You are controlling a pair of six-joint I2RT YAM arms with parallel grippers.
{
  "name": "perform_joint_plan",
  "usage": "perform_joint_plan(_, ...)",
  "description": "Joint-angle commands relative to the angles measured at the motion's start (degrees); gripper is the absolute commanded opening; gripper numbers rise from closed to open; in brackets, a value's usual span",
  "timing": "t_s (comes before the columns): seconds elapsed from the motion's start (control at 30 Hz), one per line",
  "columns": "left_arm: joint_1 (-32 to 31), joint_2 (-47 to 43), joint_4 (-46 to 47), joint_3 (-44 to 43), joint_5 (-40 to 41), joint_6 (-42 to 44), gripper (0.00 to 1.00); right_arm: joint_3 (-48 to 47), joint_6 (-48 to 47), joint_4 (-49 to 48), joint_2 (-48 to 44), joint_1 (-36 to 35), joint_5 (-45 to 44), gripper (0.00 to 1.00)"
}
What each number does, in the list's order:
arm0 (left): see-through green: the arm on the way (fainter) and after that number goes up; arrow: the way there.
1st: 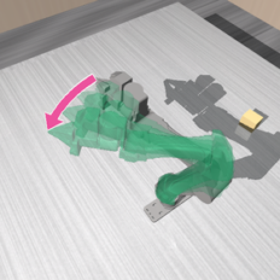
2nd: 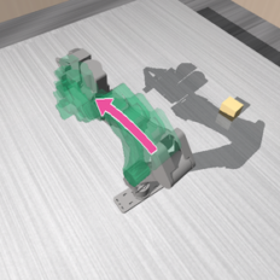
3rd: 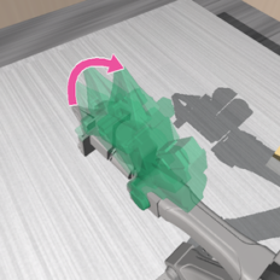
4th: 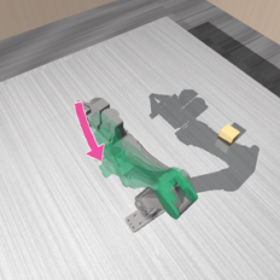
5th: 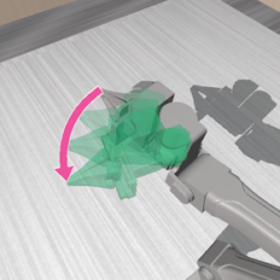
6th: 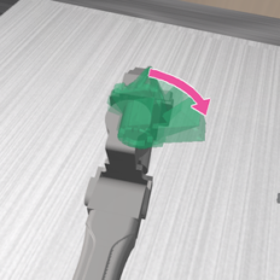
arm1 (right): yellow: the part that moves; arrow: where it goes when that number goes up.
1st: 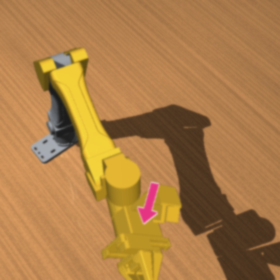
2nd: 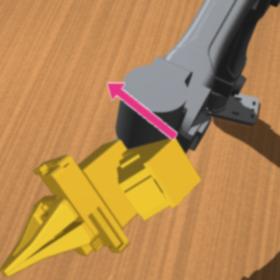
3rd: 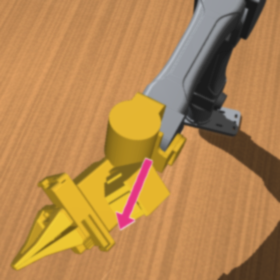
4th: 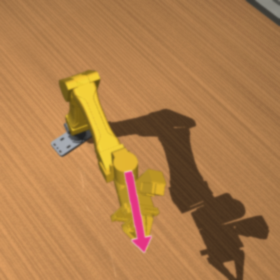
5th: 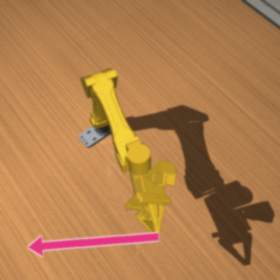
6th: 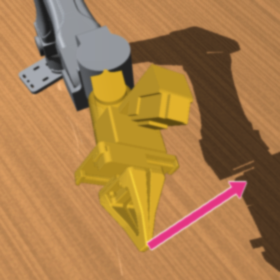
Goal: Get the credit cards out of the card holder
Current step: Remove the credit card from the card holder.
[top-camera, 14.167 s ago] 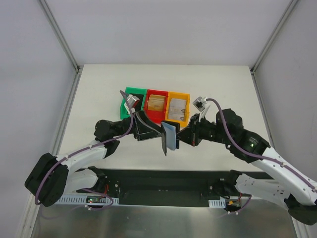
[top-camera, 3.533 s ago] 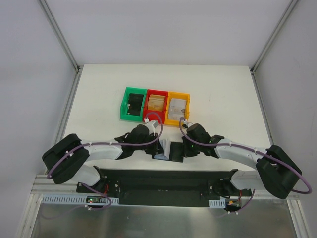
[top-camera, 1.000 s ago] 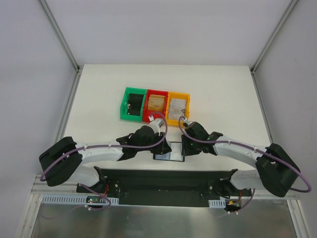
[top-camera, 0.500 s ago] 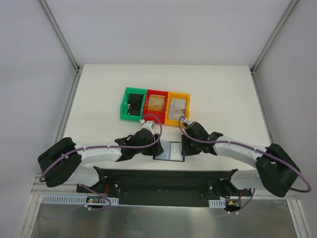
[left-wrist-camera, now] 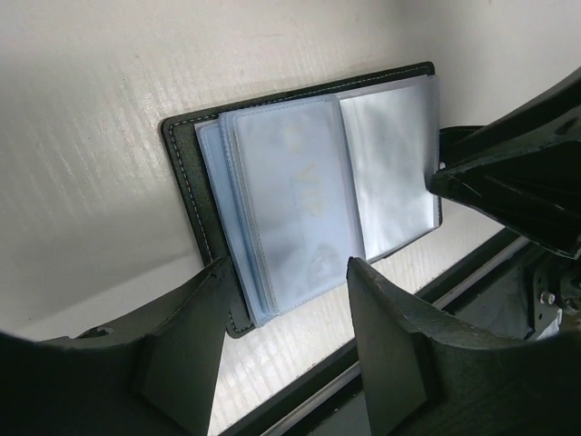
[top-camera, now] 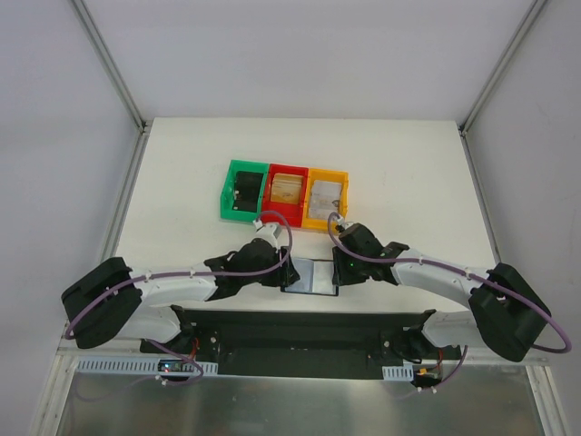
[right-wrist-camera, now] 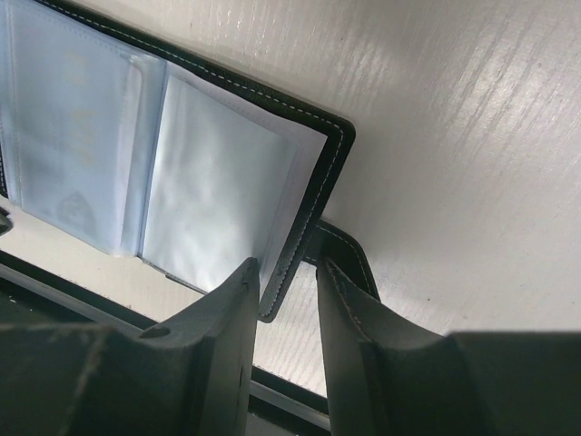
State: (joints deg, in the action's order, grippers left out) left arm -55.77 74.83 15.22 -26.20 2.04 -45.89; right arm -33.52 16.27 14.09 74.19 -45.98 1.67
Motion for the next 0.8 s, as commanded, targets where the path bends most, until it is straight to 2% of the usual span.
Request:
perform_joint_plan(0.0, 0.4, -4.77, 2.18, 1.5, 2.17, -0.17, 0.53, 1.79, 0.34, -0.99, 1.13, 0.01, -1.23, 0.34)
perform_joint_plan(0.37, 0.4, 0.22, 7.01, 0.97, -3.26, 0.01, 0.52, 1.7, 0.43, -1.17, 1.39, 0.1, -1.23, 0.34)
perform_joint_plan(0.77, 0.4, 3.57, 7.63, 0.09, -4.59, -0.08, 0.52, 1.88, 0.43, -1.25, 1.3, 0.01, -1.23, 0.34)
